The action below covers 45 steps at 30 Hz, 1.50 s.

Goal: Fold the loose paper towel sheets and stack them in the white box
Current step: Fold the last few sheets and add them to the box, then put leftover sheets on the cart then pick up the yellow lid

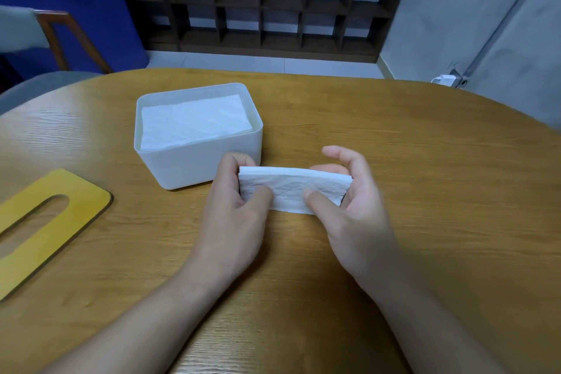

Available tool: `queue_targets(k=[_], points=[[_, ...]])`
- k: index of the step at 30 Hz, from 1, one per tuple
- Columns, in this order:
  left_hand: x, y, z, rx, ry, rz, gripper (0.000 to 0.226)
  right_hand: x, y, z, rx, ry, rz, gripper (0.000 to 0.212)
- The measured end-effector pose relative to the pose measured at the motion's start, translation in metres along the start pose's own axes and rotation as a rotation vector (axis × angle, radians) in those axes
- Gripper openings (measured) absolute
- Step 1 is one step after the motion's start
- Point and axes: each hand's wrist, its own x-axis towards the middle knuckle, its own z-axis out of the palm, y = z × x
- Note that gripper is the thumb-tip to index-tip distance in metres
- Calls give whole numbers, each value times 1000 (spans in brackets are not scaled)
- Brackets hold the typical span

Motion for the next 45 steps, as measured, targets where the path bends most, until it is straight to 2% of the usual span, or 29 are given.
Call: queue_targets(k=[7, 13, 15, 19, 25, 28, 33, 38, 42, 45], points=[[-1, 1, 0, 3, -1, -19, 15, 2, 5, -3, 32, -7, 18, 51], [-11, 8, -6, -17, -12, -40, 12, -8, -4, -11, 108, -29, 57, 18], [-17, 15, -11, 59, -18, -12, 18, -12, -12, -11, 130, 1, 55, 17], [-14, 39, -33, 190, 36, 189, 37, -15, -36, -7, 178, 35, 20, 20], [19, 73, -72, 9, 219, 222, 49, 15, -83, 21, 159, 77, -106, 16], [39, 73, -92, -37, 303, 224, 49, 47, -101, 45, 71, 38, -151, 20], [62, 46, -116, 177, 375, 127, 52, 92, -108, 84, -252, -1, -209, 23], [66, 25, -122, 423, 261, 101, 57, 107, -95, 98, -588, -19, -244, 20], [67, 19, -123, 627, 262, 148, 49, 100, -90, 97, -912, -1, -444, 27], [71, 18, -126, 614, 194, 235, 35, 102, -94, 95, -868, -68, -533, 29]])
